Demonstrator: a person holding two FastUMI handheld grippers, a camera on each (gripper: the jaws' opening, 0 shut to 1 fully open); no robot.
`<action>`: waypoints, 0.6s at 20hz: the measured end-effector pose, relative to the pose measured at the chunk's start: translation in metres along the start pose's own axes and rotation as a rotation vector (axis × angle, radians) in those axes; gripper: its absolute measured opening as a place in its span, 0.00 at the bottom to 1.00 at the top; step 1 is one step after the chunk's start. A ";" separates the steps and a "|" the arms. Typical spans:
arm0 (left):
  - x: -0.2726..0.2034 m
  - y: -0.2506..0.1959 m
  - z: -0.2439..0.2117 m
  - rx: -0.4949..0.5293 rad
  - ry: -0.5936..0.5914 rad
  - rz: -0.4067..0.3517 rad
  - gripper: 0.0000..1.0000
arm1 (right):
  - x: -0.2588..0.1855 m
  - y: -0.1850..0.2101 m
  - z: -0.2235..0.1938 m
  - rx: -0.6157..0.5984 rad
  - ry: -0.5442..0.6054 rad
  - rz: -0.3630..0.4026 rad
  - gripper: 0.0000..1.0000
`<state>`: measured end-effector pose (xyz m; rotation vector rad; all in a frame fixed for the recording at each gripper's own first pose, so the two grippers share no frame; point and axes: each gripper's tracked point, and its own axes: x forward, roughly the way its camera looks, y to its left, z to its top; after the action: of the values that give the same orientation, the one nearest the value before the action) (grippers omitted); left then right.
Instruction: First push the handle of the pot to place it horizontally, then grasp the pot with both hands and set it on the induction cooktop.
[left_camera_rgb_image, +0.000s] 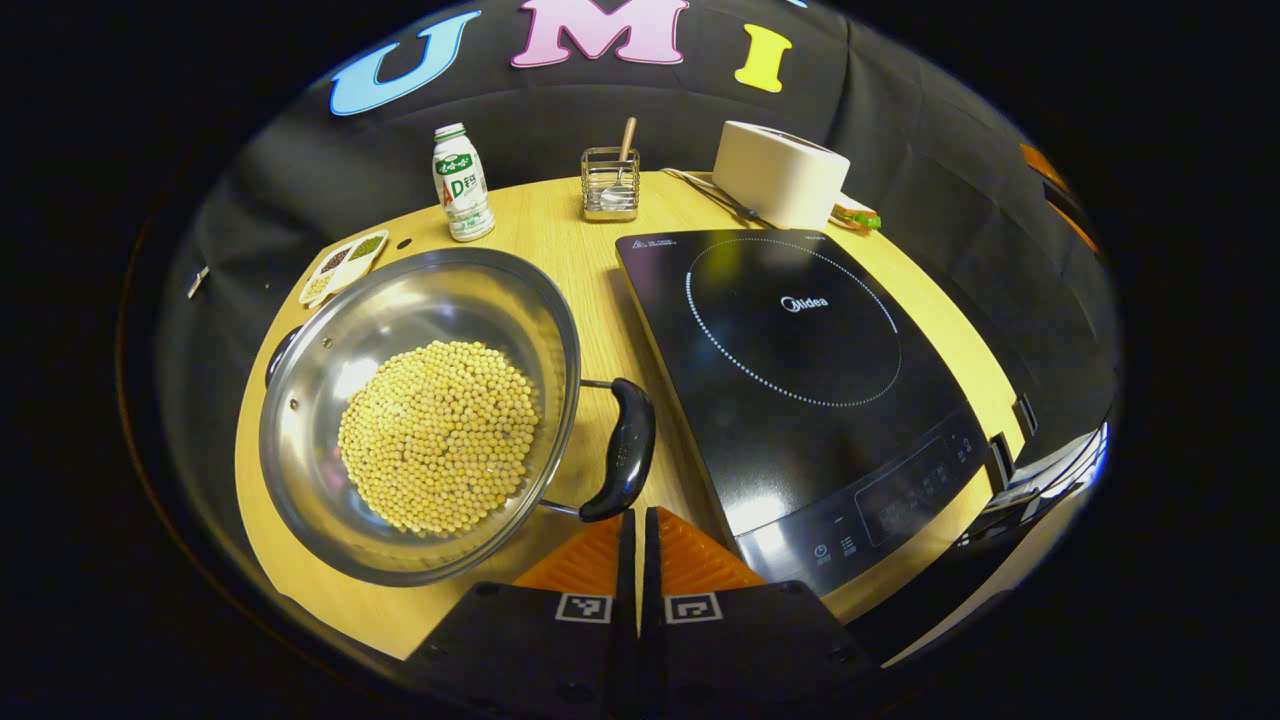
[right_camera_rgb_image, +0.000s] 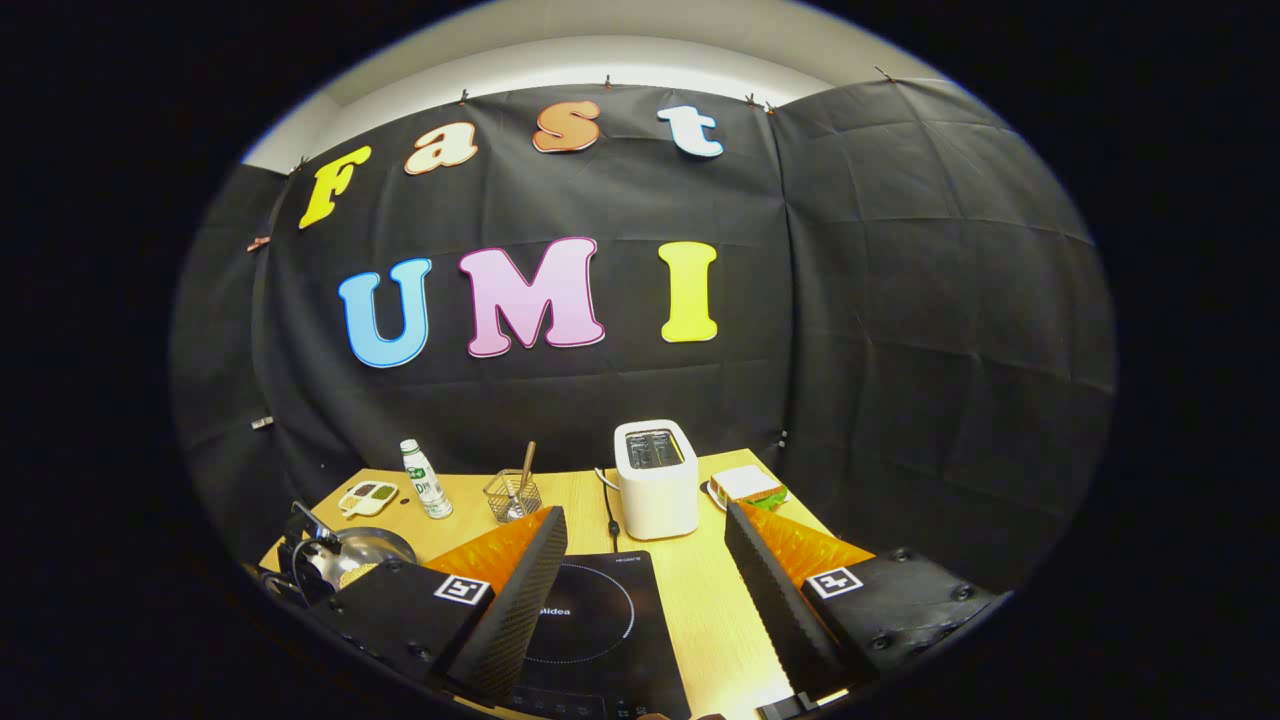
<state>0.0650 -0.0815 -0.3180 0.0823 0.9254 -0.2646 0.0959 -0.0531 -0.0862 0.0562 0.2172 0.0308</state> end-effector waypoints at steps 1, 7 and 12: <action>0.001 -0.001 0.004 0.000 -0.006 -0.003 0.05 | 0.000 0.001 -0.002 -0.005 0.002 0.005 0.99; 0.016 -0.013 0.027 -0.015 -0.037 -0.027 0.05 | 0.001 -0.006 -0.002 -0.003 0.014 -0.005 0.99; 0.028 -0.012 0.041 0.017 -0.054 -0.032 0.05 | 0.001 -0.011 -0.001 -0.010 0.011 -0.017 0.99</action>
<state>0.1103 -0.1063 -0.3153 0.0758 0.8717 -0.3030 0.0966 -0.0643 -0.0883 0.0444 0.2287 0.0157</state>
